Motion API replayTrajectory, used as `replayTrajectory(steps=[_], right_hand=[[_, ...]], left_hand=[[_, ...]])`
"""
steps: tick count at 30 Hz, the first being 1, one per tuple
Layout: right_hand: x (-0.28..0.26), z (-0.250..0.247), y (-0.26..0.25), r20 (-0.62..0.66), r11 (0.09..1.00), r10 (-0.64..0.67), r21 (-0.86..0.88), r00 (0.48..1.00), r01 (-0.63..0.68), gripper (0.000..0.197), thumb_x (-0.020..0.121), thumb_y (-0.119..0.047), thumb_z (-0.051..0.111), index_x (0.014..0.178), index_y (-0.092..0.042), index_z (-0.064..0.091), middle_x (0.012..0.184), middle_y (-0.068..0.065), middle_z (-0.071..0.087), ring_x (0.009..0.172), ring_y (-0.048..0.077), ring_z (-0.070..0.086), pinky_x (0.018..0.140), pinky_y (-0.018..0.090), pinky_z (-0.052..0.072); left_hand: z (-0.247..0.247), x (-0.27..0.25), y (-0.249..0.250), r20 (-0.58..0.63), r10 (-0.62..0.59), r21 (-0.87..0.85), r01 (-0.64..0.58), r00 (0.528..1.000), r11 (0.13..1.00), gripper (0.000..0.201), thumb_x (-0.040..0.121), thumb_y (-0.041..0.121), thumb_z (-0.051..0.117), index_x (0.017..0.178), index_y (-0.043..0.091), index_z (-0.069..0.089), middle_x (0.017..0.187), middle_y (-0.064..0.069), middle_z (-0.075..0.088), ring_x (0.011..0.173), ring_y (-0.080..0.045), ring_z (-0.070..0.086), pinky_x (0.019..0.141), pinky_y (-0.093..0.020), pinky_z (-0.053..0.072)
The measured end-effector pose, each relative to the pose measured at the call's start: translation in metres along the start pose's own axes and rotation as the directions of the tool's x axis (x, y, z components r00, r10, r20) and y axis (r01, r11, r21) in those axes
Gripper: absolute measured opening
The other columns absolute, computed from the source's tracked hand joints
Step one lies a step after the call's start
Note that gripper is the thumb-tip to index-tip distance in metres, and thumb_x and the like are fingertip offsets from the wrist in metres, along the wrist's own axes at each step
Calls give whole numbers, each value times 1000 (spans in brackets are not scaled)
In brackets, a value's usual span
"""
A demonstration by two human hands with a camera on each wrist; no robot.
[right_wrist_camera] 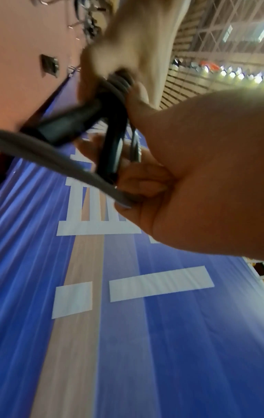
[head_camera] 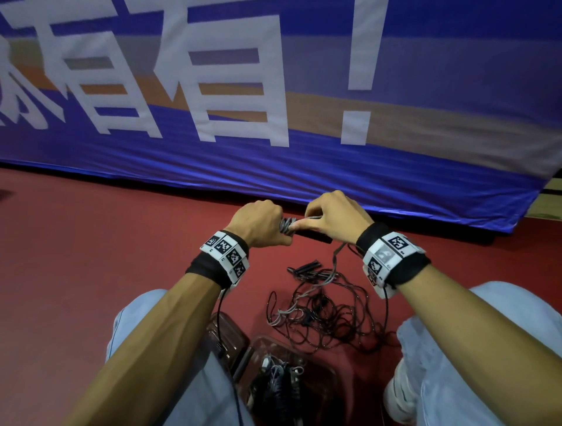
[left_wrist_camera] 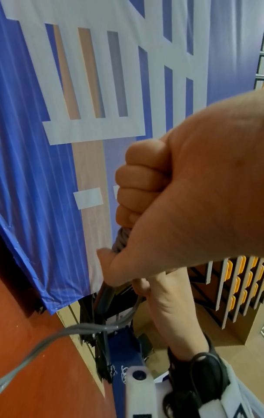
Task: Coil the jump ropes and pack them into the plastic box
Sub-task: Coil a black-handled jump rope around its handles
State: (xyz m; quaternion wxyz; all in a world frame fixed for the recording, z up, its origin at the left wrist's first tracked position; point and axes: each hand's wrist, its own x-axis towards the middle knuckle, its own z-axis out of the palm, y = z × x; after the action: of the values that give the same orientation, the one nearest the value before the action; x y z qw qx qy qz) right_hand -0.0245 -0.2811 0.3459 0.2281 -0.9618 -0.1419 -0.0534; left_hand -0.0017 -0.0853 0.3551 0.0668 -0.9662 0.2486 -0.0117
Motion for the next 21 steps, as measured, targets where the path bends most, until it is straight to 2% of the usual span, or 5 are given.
replayTrajectory(steps=[4,7,13,16,21], right_hand=[[1,-3,0,194,985,-71,168,978,38,49,72,-75,72,66,-27,77,61,-5,67,53,9,50,56,33,42],[0,-8,0,254,984,-62,180,965,16,40,75,-68,76,81,-29,81,74,-12,73,67,2,61,61,19,43],[0,-14,2,436,964,-114,267,893,-7,60,71,-77,75,70,-17,69,68,17,56,62,22,43,63,41,36],[-6,-17,-3,521,951,-99,299,848,-73,59,77,-67,77,59,-16,53,55,3,35,53,19,29,55,36,25],[-12,-23,-7,568,922,-91,359,818,-147,55,88,-60,69,79,-5,73,49,-7,36,46,13,24,46,25,19]], left_hand=[[-3,-3,2,13,113,116,-114,994,987,42,74,58,67,73,16,61,65,1,54,59,-24,50,57,-31,40],[-7,-3,0,-24,155,182,-148,988,972,46,77,59,67,84,14,68,77,-5,66,62,-25,52,58,-32,39],[-10,-6,6,-46,225,193,-212,973,958,43,79,63,68,83,20,66,68,0,58,62,-24,52,58,-32,36],[-12,-7,7,-83,250,178,-232,965,956,31,88,48,61,83,18,68,74,-2,67,68,-30,63,59,-32,36],[-10,-10,10,-109,253,105,-242,961,965,22,87,36,59,80,17,68,75,-6,69,68,-34,64,59,-32,36]])
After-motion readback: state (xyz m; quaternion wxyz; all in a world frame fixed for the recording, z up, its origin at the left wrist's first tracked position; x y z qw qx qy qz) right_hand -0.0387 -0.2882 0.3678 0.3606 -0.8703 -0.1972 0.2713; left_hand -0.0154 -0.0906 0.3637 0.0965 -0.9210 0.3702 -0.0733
